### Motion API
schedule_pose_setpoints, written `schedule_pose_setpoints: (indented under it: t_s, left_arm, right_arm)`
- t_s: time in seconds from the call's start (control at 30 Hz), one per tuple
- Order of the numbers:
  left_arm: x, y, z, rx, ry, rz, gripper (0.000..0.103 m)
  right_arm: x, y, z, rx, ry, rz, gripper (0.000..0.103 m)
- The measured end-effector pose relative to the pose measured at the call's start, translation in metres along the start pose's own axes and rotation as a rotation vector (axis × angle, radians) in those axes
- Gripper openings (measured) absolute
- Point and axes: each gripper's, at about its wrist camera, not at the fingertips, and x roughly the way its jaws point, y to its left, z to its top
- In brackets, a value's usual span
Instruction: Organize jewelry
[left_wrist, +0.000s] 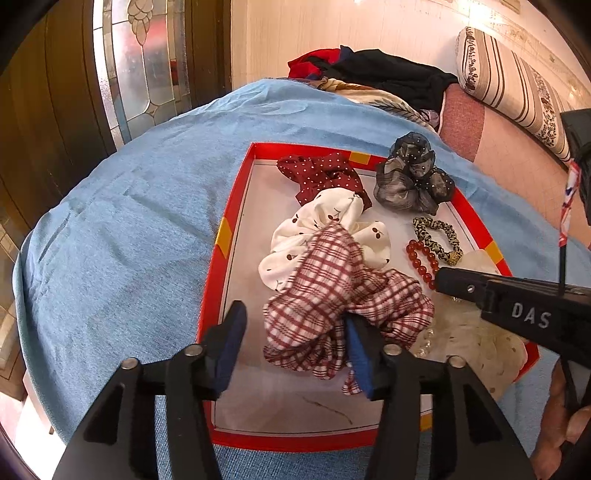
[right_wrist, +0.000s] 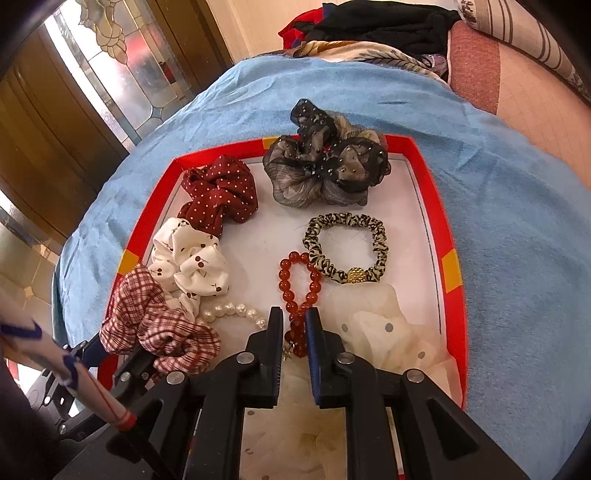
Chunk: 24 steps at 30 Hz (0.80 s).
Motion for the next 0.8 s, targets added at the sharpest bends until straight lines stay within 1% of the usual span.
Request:
schedule_pose_setpoints:
  t_s: [0.07, 0.3, 0.37, 0.43, 0.47, 0.63, 0.73, 0.8]
  left_arm:
    - [0.000, 0.001, 0.000, 0.000, 0.001, 0.002, 0.055]
    - [0.001, -0.003, 0.000, 0.014, 0.003, 0.002, 0.063]
    - [-0.002, -0.004, 0.001, 0.016, -0.013, -0.002, 0.070]
    - [-0.003, -0.007, 0.000, 0.026, -0.025, 0.005, 0.077]
    - [-0.004, -0.008, 0.000, 0.035, -0.028, 0.009, 0.079]
    - [-0.001, -0.011, -0.002, 0.056, -0.022, 0.020, 0.080]
    - [-0.005, -0.011, -0.002, 0.054, -0.049, 0.018, 0.080]
    - [-0.012, -0.011, -0.003, 0.051, -0.079, 0.002, 0.080]
  right_arm:
    - [-0.003, -0.001, 0.000, 0.010, -0.002, 0.008, 0.017]
    - [-0.021, -0.007, -0.001, 0.022, -0.029, 0.023, 0.018]
    - [-0.027, -0.009, -0.002, 0.029, -0.037, 0.026, 0.019]
    - [-0.032, -0.010, -0.003, 0.032, -0.046, 0.022, 0.025]
    - [-0.034, -0.011, -0.004, 0.034, -0.051, 0.019, 0.026]
    - [-0.049, -0.017, -0.010, 0.047, -0.070, 0.008, 0.028]
    - [-0.056, -0.019, -0.018, 0.050, -0.071, 0.010, 0.028]
    - [-0.059, -0.019, -0.024, 0.046, -0.072, 0.008, 0.028]
